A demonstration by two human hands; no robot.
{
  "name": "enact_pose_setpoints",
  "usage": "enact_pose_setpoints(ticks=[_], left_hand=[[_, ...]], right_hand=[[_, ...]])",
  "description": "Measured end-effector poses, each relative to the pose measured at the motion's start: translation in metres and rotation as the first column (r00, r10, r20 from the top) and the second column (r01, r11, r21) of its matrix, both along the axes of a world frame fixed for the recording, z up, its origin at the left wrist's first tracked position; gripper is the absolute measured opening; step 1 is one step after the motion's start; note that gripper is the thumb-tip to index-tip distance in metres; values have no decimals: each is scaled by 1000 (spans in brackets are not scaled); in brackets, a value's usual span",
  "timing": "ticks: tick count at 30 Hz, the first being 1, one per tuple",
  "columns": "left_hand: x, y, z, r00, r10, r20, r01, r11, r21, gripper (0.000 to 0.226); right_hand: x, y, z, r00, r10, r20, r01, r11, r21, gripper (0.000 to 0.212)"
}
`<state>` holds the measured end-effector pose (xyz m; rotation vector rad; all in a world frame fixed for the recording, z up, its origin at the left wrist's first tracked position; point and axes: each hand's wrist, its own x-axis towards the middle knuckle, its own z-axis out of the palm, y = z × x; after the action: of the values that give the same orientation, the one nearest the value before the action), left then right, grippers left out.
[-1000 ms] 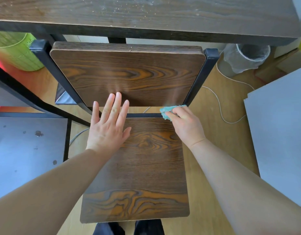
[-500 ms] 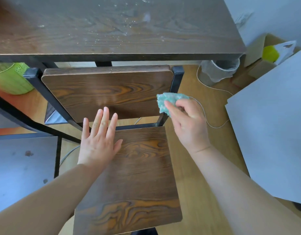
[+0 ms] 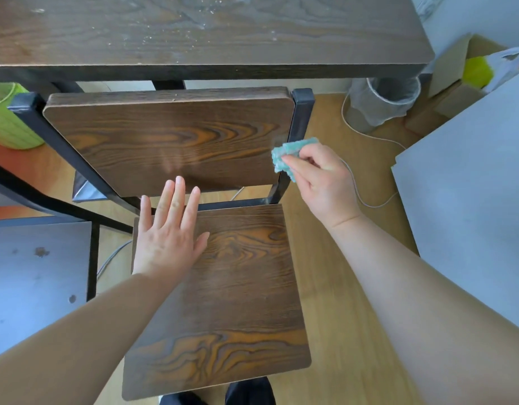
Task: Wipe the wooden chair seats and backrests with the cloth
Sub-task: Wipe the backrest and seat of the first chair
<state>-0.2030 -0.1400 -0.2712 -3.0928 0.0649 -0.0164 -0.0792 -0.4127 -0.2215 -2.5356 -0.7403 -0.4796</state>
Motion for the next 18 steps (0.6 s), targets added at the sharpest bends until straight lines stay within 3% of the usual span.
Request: enact_pose_setpoints(ticks=[10,15,18], left_hand=[[-14,-6,-35,994,15,-111,-12,1000,28,85],[-17,-2,-42,993,46,-110,-45,999,13,85],[-18,5,-41,993,62,-103,-62,998,1,86]], right_hand=[[-17,-8,-88,964,-25,-266,28,1000,6,19],[-21,-1,-124,888,-134,-441,116,991,-69,18],[-20,6,-139,793,-225,-566,174,974,-144,21]])
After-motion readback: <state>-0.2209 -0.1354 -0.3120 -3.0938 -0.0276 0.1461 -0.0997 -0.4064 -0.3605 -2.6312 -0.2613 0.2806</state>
